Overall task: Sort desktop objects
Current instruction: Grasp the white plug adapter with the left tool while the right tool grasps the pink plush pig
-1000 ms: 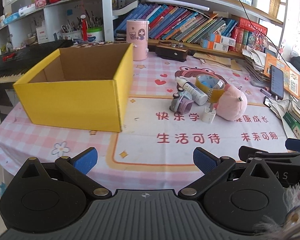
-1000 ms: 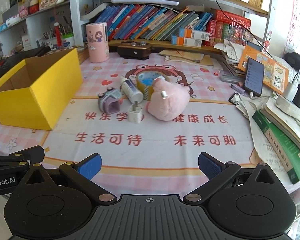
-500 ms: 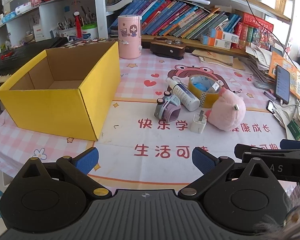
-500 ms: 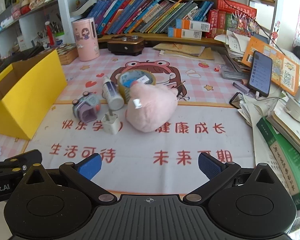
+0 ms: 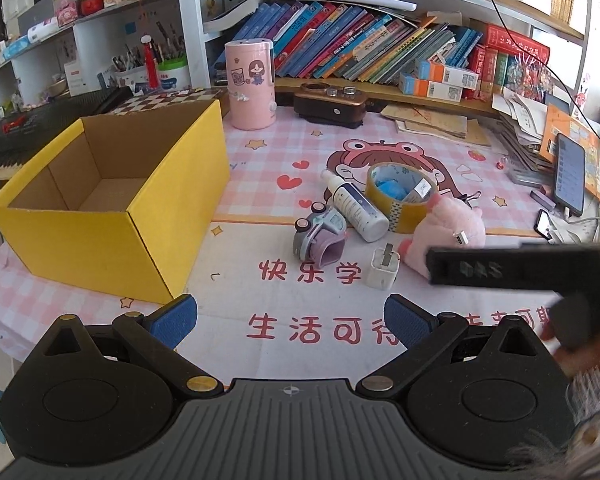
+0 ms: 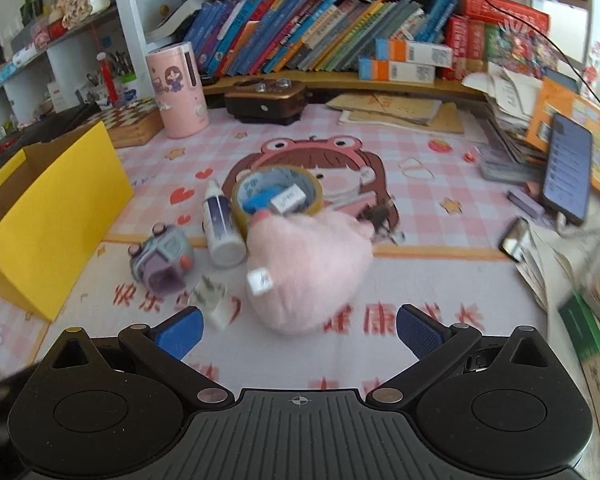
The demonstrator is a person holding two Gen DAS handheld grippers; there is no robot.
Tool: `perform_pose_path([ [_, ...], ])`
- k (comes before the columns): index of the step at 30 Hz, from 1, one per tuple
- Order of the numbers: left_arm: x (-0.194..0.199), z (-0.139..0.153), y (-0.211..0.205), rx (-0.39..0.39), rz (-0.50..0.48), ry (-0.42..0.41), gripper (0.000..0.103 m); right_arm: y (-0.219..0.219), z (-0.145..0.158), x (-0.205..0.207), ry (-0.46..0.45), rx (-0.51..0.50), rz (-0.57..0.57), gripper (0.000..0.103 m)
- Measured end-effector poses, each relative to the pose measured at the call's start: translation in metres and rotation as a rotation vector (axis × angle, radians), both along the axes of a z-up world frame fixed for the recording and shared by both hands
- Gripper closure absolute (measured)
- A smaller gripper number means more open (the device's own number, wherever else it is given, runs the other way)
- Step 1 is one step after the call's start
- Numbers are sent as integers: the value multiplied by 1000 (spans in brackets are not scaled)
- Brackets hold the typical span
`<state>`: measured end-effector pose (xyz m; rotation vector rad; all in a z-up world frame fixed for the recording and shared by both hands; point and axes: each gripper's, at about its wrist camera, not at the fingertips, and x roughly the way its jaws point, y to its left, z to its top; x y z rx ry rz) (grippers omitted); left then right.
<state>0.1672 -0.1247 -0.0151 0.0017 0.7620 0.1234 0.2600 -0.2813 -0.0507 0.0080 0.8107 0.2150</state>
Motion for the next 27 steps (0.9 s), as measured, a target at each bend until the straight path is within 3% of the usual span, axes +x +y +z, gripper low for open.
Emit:
perform_pose_path([
  [7, 4, 0, -2, 18, 8, 14, 3, 11, -17, 34, -15, -25, 25, 0],
  [10, 8, -2, -3, 10, 8, 21, 8, 9, -24, 43, 3, -42, 18, 2],
  [13, 18, -7, -7, -5, -12, 28, 14, -3, -26, 44, 26, -18, 13, 22],
  [16, 30, -15, -16, -22, -58, 31, 27, -17, -21, 37, 22, -10, 4, 32],
  [18, 40, -23, -24, -27, -100, 36, 37, -29, -17, 32, 25, -3, -15, 35],
  [27, 88, -65, -59, 22, -217, 69, 54, -58, -3, -1, 38, 7, -21, 35],
])
